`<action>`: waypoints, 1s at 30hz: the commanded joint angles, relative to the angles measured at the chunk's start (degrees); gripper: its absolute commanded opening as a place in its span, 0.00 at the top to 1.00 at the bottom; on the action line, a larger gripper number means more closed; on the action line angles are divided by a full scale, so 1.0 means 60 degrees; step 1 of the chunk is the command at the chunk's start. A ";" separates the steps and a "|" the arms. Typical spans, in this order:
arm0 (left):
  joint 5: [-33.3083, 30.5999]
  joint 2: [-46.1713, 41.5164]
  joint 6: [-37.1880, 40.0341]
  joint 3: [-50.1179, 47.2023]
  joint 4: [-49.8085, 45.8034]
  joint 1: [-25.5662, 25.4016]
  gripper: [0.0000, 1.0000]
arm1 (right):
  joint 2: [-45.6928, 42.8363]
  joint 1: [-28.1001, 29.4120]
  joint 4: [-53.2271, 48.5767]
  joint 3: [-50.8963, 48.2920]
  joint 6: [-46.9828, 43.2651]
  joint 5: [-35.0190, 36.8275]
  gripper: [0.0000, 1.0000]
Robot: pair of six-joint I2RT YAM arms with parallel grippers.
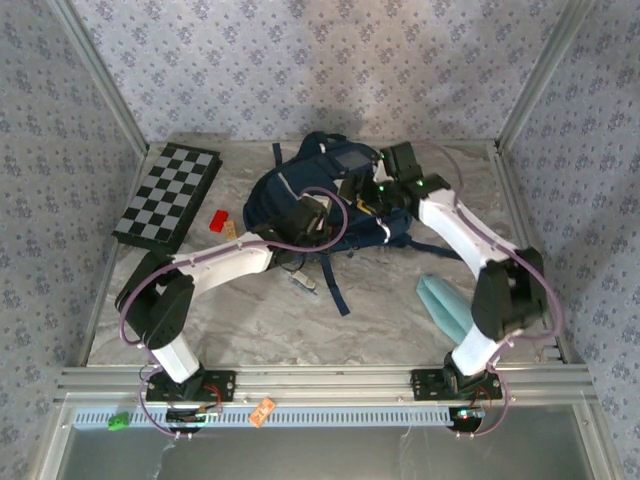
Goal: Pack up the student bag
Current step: Unzip the student bag at the top-center of the table.
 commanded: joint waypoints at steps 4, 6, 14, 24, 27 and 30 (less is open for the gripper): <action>-0.0008 -0.0258 -0.0027 -0.0050 -0.0095 0.0195 1.00 | -0.0708 0.0657 0.2672 -0.2382 0.3127 0.0355 0.30; -0.0018 -0.0233 -0.0059 -0.0015 -0.0125 0.0182 1.00 | -0.0515 0.0800 0.3041 -0.2470 0.3647 0.0638 0.30; 0.0070 -0.0265 0.0024 -0.0009 -0.0255 0.0204 1.00 | 0.0531 0.1037 0.4114 -0.2357 0.4692 0.1490 0.49; 0.0144 -0.0643 0.0618 -0.0481 -0.0778 0.0716 1.00 | 0.0835 0.0814 0.3342 -0.2186 0.3730 0.1960 0.93; 0.0202 -0.0703 0.1146 -0.0665 -0.0913 0.0962 1.00 | 0.0758 0.0700 0.3078 -0.2122 0.3431 0.1885 1.00; 0.0345 -0.0642 0.1472 -0.0722 -0.0724 0.0976 1.00 | 0.0751 0.0722 0.3270 -0.2139 0.3371 0.1764 1.00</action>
